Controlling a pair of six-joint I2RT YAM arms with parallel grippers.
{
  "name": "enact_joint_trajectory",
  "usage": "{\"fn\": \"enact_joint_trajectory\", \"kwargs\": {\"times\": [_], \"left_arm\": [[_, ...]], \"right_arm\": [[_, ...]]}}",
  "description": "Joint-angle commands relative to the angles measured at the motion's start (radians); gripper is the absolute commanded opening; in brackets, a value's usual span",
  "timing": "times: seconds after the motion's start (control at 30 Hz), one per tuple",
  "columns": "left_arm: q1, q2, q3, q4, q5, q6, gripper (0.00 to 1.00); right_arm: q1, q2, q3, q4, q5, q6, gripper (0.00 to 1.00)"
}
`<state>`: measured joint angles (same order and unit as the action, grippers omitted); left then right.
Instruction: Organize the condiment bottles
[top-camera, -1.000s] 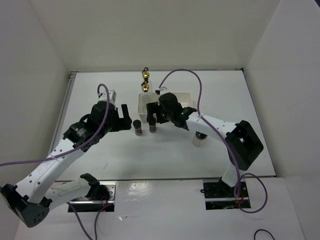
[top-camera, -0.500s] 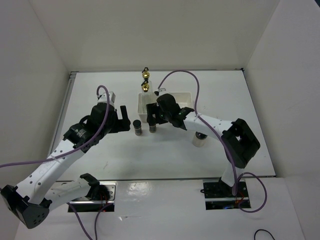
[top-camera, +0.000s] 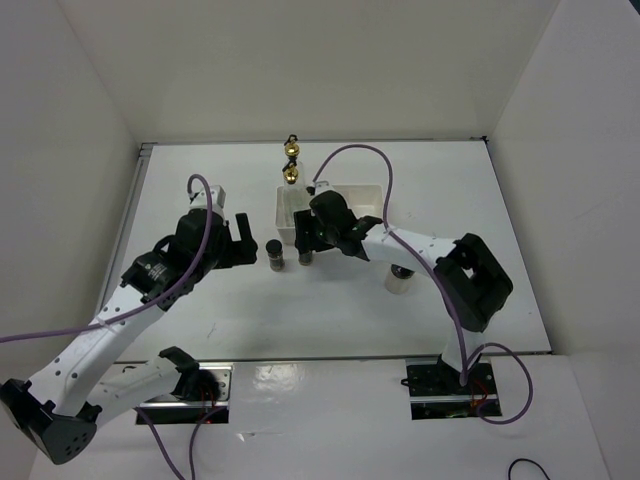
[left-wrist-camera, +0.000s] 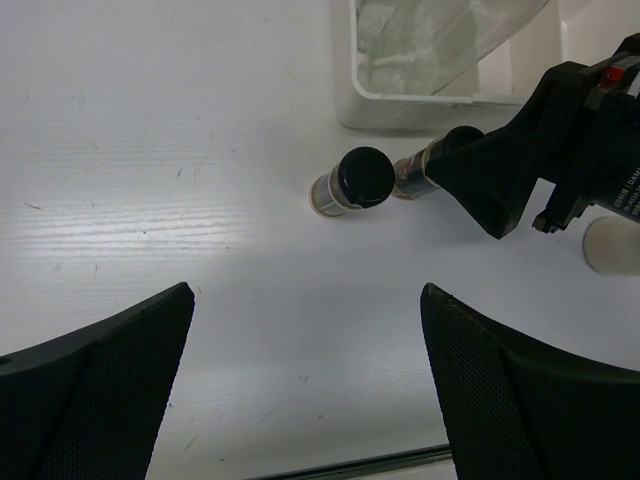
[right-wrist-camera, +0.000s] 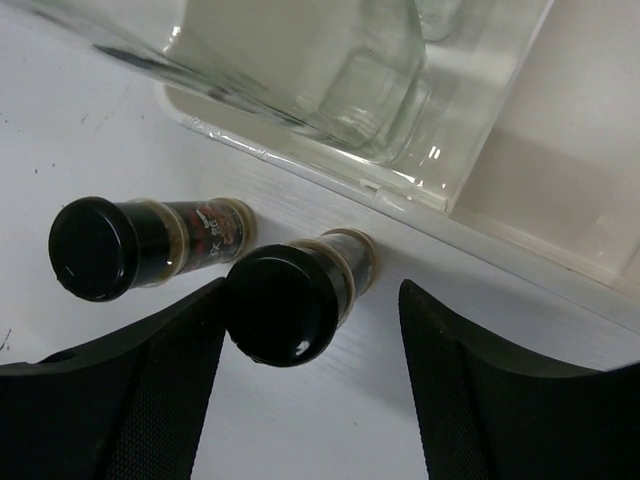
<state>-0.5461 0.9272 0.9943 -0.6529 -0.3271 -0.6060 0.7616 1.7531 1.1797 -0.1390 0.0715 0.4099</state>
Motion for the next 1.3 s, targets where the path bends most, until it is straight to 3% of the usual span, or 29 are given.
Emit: {"fn": "enact_joint_trajectory", "kwargs": {"times": [0.0, 0.23, 0.4, 0.93, 1.27], "left_arm": [[0.014, -0.022, -0.013, 0.01, 0.0, -0.005, 1.0], [0.014, -0.031, -0.022, 0.01, -0.009, -0.005, 1.0], [0.014, -0.031, -0.022, 0.01, -0.009, -0.005, 1.0], [0.032, -0.031, -0.022, 0.019, -0.027, 0.005, 1.0], [0.051, -0.022, -0.011, 0.029, -0.027, 0.005, 1.0]], "right_arm": [[0.012, 0.022, 0.051, 0.036, 0.004, 0.009, 0.72], [0.012, 0.013, 0.051, 0.036, 0.013, 0.009, 0.45], [0.012, -0.006, 0.041, 0.006, 0.013, 0.009, 0.36], [-0.001, -0.24, 0.116, -0.255, 0.054, -0.075, 0.23], [-0.2, -0.317, 0.219, -0.29, 0.019, -0.177, 0.23]]}}
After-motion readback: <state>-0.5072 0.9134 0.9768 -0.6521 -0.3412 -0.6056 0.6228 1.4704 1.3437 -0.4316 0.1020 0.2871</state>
